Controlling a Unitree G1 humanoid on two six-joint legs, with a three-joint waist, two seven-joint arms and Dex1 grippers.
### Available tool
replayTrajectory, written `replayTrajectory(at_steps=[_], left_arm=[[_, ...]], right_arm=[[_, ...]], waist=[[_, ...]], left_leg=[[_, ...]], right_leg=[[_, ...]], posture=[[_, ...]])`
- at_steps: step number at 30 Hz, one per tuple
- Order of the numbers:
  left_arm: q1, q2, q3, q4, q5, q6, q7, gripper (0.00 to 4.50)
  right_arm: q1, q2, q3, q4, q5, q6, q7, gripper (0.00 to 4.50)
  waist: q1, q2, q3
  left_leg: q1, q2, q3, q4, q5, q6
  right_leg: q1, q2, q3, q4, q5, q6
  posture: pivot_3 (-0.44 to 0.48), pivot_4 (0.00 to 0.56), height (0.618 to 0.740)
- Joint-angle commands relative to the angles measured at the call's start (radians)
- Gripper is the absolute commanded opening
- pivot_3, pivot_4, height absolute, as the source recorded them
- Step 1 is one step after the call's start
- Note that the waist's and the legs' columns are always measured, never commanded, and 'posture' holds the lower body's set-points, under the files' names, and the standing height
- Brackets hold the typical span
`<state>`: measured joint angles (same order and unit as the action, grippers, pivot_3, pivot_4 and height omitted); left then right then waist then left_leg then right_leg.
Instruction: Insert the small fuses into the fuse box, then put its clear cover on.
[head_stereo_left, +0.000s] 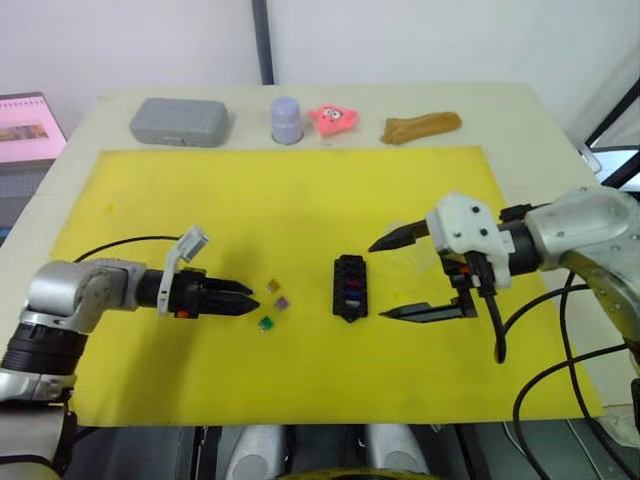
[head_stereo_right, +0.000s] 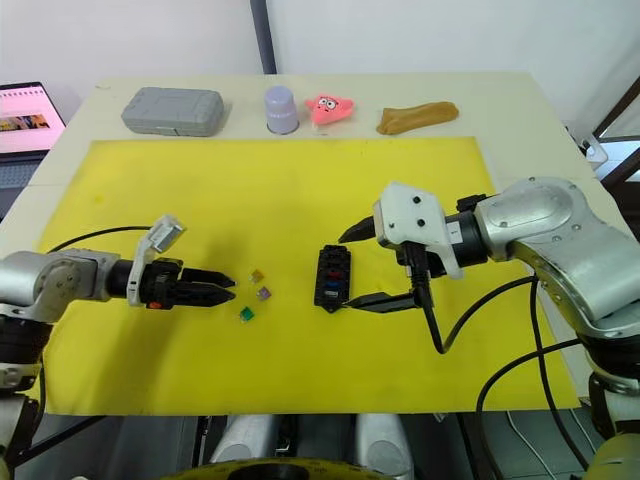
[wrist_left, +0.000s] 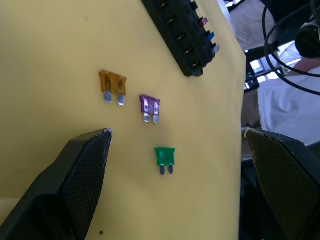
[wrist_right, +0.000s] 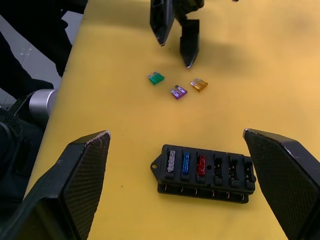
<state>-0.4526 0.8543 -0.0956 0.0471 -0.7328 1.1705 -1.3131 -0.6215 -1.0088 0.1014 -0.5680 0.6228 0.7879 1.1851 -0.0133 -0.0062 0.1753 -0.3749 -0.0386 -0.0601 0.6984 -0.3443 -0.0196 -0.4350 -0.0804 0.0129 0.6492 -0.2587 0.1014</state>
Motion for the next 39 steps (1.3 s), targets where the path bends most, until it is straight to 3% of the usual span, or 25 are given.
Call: replayTrajectory(at_steps=[1,10,22,25,28,37,39], left_arm=[[0.013,0.014,-0.021,-0.028,-0.027,0.041,-0.022,4.50],[0.029,0.009,-0.043,-0.046,-0.071,0.143,-0.016,4.50],[-0.002,-0.052,-0.123,-0.021,-0.043,0.120,0.005,4.50],[-0.009,-0.060,-0.144,0.006,-0.020,0.097,0.001,3.65],[-0.010,-0.059,-0.158,0.033,0.003,0.073,-0.005,2.19],[-0.010,-0.058,-0.194,0.101,0.068,-0.003,-0.021,2.19],[-0.009,-0.062,-0.196,0.106,0.073,-0.011,-0.018,1.30]], right_arm=[[-0.013,0.000,-0.016,-0.038,0.011,0.001,-0.013,4.49],[0.000,-0.006,-0.012,-0.041,0.002,-0.001,-0.023,4.49],[-0.008,-0.002,-0.011,-0.041,-0.004,0.011,-0.034,4.49],[-0.009,-0.005,-0.012,-0.046,-0.002,0.018,-0.041,4.50],[-0.011,-0.006,-0.014,-0.051,0.002,0.025,-0.046,4.50],[-0.020,-0.003,-0.010,-0.052,-0.003,0.034,-0.055,4.50],[-0.023,-0.002,-0.008,-0.050,-0.006,0.033,-0.056,4.50]], waist=[[0.001,0.000,0.000],[0.001,0.000,0.000],[0.007,0.000,0.000],[0.007,0.000,0.000],[0.003,0.000,0.000],[0.003,0.001,-0.001],[0.002,0.001,-0.001]], left_leg=[[0.000,0.000,0.000,0.000,0.000,0.000],[0.000,0.000,0.000,0.000,0.000,0.000],[0.000,-0.001,0.000,0.000,0.000,0.000],[0.001,-0.002,0.000,0.001,0.000,0.000],[0.001,-0.002,0.000,0.000,0.000,0.000],[0.001,-0.001,0.000,0.000,0.000,0.000],[0.001,-0.001,0.000,0.000,0.000,0.000]], right_leg=[[0.000,0.000,0.000,0.000,0.000,0.000],[0.000,0.000,0.000,0.000,0.000,0.000],[0.001,-0.001,0.001,0.000,0.000,0.000],[0.002,-0.002,0.001,-0.001,0.000,0.000],[0.002,-0.002,0.001,-0.001,0.000,0.000],[0.002,-0.001,0.001,0.000,0.000,0.000],[0.002,-0.001,0.001,0.000,0.000,0.000]], posture=[[0.000,0.150,0.740],[0.000,0.150,0.740],[0.000,0.150,0.740],[0.000,0.150,0.740],[0.000,0.150,0.740],[0.000,0.150,0.740],[0.000,0.150,0.740]])
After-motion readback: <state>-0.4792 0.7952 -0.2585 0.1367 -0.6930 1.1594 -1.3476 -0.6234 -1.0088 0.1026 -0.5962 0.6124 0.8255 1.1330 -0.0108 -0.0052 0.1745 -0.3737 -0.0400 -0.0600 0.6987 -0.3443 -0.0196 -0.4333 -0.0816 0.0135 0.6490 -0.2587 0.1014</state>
